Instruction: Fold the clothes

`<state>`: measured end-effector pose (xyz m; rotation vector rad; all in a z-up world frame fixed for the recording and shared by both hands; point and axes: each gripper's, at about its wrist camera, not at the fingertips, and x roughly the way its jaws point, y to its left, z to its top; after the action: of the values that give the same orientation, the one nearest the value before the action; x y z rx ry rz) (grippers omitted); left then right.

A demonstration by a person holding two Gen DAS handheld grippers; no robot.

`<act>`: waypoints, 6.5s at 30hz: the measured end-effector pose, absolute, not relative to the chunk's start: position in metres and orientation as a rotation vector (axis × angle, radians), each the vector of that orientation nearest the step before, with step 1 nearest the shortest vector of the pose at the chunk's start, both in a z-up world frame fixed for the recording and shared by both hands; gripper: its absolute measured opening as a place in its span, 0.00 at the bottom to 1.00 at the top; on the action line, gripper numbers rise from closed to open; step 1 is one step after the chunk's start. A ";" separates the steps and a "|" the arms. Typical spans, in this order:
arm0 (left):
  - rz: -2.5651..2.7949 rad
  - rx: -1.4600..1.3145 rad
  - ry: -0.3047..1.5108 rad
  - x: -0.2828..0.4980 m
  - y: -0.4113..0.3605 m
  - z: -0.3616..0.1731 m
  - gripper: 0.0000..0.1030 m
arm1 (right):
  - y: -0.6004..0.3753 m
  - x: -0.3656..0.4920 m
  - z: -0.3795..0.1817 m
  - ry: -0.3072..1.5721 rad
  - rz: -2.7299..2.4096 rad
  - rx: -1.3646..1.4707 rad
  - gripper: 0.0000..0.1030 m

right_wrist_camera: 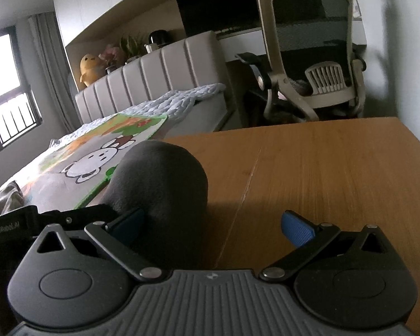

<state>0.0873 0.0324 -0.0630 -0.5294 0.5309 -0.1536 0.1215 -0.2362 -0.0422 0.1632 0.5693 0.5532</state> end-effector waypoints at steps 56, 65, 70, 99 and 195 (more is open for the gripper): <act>-0.247 -0.601 0.544 0.096 0.041 -0.068 1.00 | -0.225 0.150 -0.030 0.576 0.627 0.235 1.00; -0.215 -0.574 0.543 0.095 0.037 -0.066 1.00 | -0.220 0.125 -0.038 0.566 0.587 0.122 1.00; -0.224 -0.552 0.553 0.096 0.039 -0.064 1.00 | -0.221 0.137 -0.020 0.586 0.627 0.106 1.00; -0.169 -0.521 0.539 0.102 0.045 -0.062 1.00 | -0.212 0.141 -0.037 0.546 0.509 0.065 1.00; 0.163 -0.052 0.716 0.003 -0.049 -0.056 1.00 | -0.238 0.026 -0.052 0.716 0.341 -0.119 1.00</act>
<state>0.0031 -0.0491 -0.0561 -0.0524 0.7162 0.1628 0.0263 -0.2379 -0.0524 -0.1195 0.7164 0.3406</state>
